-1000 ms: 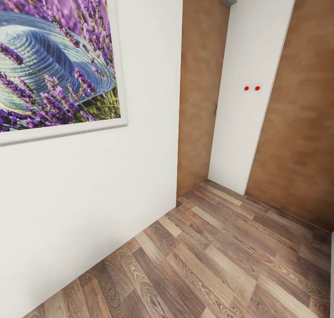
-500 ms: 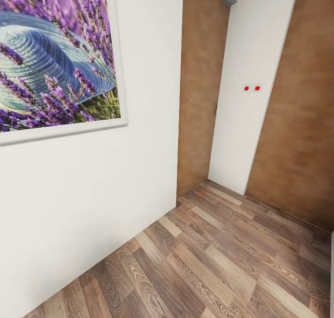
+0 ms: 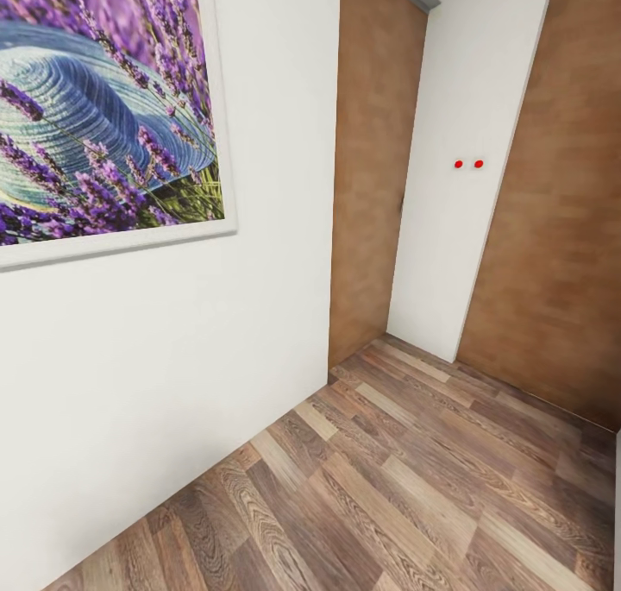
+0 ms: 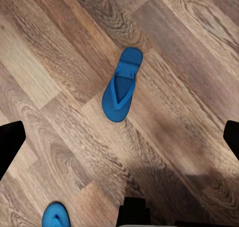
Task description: In the bedroom, move the book from the bed onto either nightstand, and place the two sandals side by side next to the bed.
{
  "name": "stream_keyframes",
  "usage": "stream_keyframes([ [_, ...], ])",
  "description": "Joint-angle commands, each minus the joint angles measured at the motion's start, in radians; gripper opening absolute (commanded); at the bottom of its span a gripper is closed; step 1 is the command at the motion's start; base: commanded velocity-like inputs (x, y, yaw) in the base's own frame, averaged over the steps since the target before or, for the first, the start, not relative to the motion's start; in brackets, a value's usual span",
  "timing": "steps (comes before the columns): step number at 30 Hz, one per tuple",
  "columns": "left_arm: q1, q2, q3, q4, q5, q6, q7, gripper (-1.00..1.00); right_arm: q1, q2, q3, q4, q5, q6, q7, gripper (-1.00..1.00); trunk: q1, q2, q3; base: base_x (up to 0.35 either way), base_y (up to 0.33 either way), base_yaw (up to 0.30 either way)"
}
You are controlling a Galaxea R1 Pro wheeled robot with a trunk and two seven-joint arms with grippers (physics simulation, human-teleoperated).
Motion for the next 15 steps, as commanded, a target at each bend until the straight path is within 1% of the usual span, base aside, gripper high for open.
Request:
stream_keyframes([
  [1, 0.0, 0.0, 0.0, -0.002, 0.0, 0.006, 0.002, 1.0, 0.0, -0.01, -0.002, -0.021, -0.01, 0.029, 0.005, 1.0, 0.0, -0.001, -0.001, 0.0, 0.0, 0.0],
  [2, -0.001, 0.0, 0.0, -0.002, 0.001, 0.005, 0.001, 1.0, -0.001, -0.032, -0.005, -0.055, -0.038, 0.068, 0.026, 1.0, 0.0, -0.001, -0.001, 0.0, 0.0, 0.0],
  [3, -0.001, -0.001, 0.0, -0.002, 0.001, 0.005, 0.001, 1.0, -0.001, -0.042, -0.006, -0.072, -0.058, 0.084, 0.041, 1.0, 0.0, -0.001, -0.001, 0.0, 0.0, 0.0],
  [4, -0.001, -0.001, 0.0, -0.001, 0.002, 0.005, 0.0, 1.0, -0.002, -0.06, -0.008, -0.102, -0.111, 0.109, 0.083, 1.0, 0.0, -0.001, -0.001, 0.0, 0.0, 0.0],
  [5, -0.001, -0.001, 0.0, 0.0, 0.003, 0.004, -0.001, 1.0, -0.002, -0.077, -0.009, -0.127, -0.174, 0.125, 0.137, 1.0, 0.0, -0.001, -0.001, 0.0, 0.0, 0.0],
  [7, -0.001, -0.001, 0.0, 0.001, 0.004, 0.004, -0.001, 1.0, -0.002, -0.1, -0.01, -0.144, -0.241, 0.136, 0.201, 1.0, 0.0, -0.001, -0.001, 0.0, 0.0, 0.0],
  [8, -0.001, -0.001, 0.0, 0.003, 0.005, 0.002, -0.003, 1.0, -0.002, -0.142, -0.01, -0.16, -0.337, 0.146, 0.312, 1.0, 0.0, -0.001, -0.001, 0.0, 0.0, 0.0],
  [11, -0.001, -0.001, 0.0, 0.003, 0.005, -0.003, -0.005, 1.0, -0.002, -0.179, -0.011, -0.169, -0.407, 0.15, 0.418, 1.0, 0.0, -0.001, -0.001, 0.0, 0.0, 0.0],
  [13, -0.001, -0.001, 0.001, 0.004, 0.006, -0.011, -0.005, 1.0, -0.002, -0.202, -0.011, -0.171, -0.44, 0.152, 0.485, 1.0, 0.0, -0.001, -0.001, 0.0, 0.0, 0.0],
  [15, -0.001, -0.001, 0.001, 0.004, 0.006, -0.019, -0.005, 1.0, -0.002, -0.219, -0.011, -0.173, -0.463, 0.154, 0.54, 1.0, 0.0, -0.001, -0.001, 0.0, 0.0, 0.0],
])
